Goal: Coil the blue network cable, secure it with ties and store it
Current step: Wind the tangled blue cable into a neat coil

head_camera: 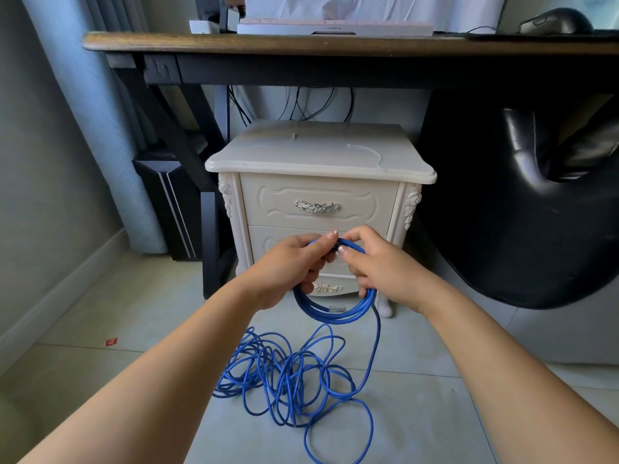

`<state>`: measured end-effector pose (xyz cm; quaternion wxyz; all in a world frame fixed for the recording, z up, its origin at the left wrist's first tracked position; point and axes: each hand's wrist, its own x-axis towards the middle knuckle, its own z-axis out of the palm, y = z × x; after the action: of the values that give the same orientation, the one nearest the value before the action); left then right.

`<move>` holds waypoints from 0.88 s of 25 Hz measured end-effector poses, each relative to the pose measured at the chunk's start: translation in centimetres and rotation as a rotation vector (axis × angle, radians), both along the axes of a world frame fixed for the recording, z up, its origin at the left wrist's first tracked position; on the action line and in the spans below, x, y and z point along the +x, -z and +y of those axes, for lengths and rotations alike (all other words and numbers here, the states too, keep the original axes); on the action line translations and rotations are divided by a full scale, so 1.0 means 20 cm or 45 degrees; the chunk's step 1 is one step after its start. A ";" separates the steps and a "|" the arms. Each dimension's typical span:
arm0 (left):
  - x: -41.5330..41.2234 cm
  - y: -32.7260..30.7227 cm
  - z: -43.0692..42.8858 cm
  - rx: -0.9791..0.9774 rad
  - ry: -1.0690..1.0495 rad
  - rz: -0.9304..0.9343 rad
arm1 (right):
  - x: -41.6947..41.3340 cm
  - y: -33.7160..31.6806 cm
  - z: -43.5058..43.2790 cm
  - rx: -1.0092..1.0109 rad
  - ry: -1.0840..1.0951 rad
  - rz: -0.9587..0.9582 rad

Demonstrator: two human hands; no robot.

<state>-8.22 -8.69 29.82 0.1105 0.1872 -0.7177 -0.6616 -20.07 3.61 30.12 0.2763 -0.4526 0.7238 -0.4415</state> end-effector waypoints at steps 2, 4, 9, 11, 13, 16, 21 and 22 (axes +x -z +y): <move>-0.01 0.00 0.00 -0.003 -0.074 0.080 | -0.01 -0.01 0.00 -0.088 -0.003 -0.156; -0.03 0.01 0.00 -0.028 -0.136 0.126 | -0.03 -0.02 0.01 -0.096 0.002 -0.260; -0.06 0.03 0.00 -0.085 -0.242 0.144 | -0.11 0.08 0.03 0.318 -0.097 -0.192; -0.04 0.03 -0.05 -0.053 -0.320 0.140 | -0.15 0.13 0.05 0.382 -0.141 -0.210; -0.01 0.04 -0.10 -0.012 -0.390 0.138 | -0.20 0.16 0.04 0.174 -0.058 -0.367; -0.01 0.07 -0.13 0.042 -0.461 0.150 | -0.23 0.20 -0.01 -0.131 0.129 -0.601; -0.07 0.08 -0.06 0.208 -0.592 0.199 | -0.11 0.22 -0.07 -0.304 0.332 -0.666; -0.09 0.08 -0.04 0.252 -0.637 0.218 | -0.08 0.21 -0.07 -0.314 0.323 -0.726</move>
<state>-9.95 -9.51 28.23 0.3118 0.3118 -0.5690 -0.6941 -21.68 2.24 25.97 0.3535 -0.2472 0.6092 -0.6655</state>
